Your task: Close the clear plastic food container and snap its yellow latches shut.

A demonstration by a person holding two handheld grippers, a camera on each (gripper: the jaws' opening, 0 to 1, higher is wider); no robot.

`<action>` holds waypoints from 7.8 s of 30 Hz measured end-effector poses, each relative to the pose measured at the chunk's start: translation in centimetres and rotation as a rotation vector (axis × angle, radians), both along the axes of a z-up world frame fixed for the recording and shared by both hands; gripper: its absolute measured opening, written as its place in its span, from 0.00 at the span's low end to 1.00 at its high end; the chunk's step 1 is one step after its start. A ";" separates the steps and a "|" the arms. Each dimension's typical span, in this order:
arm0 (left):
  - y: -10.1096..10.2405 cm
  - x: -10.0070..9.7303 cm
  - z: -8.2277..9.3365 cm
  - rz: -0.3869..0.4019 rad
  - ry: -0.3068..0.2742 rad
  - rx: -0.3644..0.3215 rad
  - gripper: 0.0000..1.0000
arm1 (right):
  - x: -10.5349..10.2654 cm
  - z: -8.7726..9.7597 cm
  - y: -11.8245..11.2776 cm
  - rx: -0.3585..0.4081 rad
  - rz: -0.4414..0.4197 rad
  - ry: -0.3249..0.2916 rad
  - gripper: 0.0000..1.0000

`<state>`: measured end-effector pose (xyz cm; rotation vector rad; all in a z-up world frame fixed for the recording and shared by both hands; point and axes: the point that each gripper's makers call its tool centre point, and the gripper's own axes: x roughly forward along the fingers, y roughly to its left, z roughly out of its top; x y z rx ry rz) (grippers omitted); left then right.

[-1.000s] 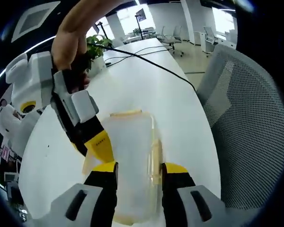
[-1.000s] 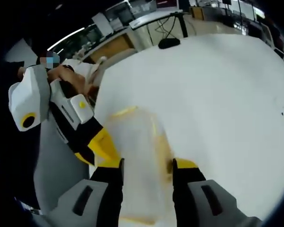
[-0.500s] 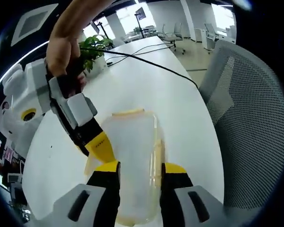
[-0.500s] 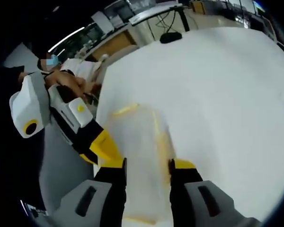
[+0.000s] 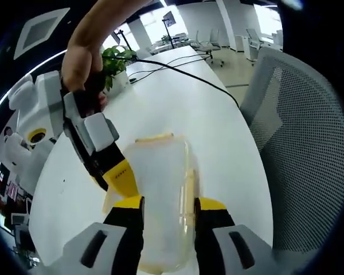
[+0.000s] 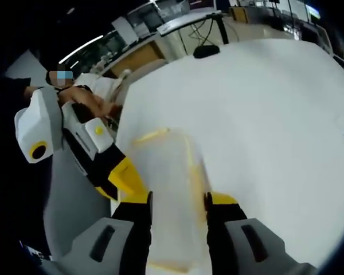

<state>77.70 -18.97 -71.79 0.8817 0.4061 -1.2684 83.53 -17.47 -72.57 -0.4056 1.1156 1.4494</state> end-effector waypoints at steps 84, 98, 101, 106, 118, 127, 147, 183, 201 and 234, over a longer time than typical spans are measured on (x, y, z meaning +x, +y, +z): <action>7.1 1.9 -1.0 0.449 0.201 -0.201 0.54 | -5.2 0.3 -6.9 0.107 -0.459 -0.467 0.54; 7.2 2.3 -1.5 0.469 0.212 -0.196 0.50 | -4.9 -0.5 -6.8 0.072 -0.457 -0.502 0.51; 7.2 2.7 -1.5 0.471 0.212 -0.194 0.51 | -4.5 -0.5 -6.7 0.071 -0.459 -0.504 0.51; 7.3 3.5 -1.4 0.472 0.213 -0.188 0.51 | -3.6 -0.4 -6.7 0.068 -0.459 -0.506 0.51; 7.3 5.8 -1.4 0.473 0.207 -0.164 0.50 | -1.3 -0.3 -6.6 0.062 -0.455 -0.505 0.51; 7.3 7.3 -1.4 0.475 0.208 -0.151 0.50 | 0.2 -0.3 -6.7 0.052 -0.448 -0.503 0.51; 7.3 8.7 -1.8 0.477 0.225 -0.137 0.48 | 1.4 -1.0 -6.9 0.005 -0.416 -0.498 0.51; 8.3 7.9 -1.0 0.514 0.234 -0.183 0.53 | 0.4 0.4 -6.7 0.073 -0.499 -0.508 0.56; 10.2 3.7 2.2 0.589 0.214 -0.290 0.67 | -2.6 4.2 -10.2 0.177 -0.674 -0.551 0.63; 14.4 -1.8 5.1 0.670 0.158 -0.367 0.99 | -8.7 4.6 -14.5 0.182 -0.717 -0.579 0.99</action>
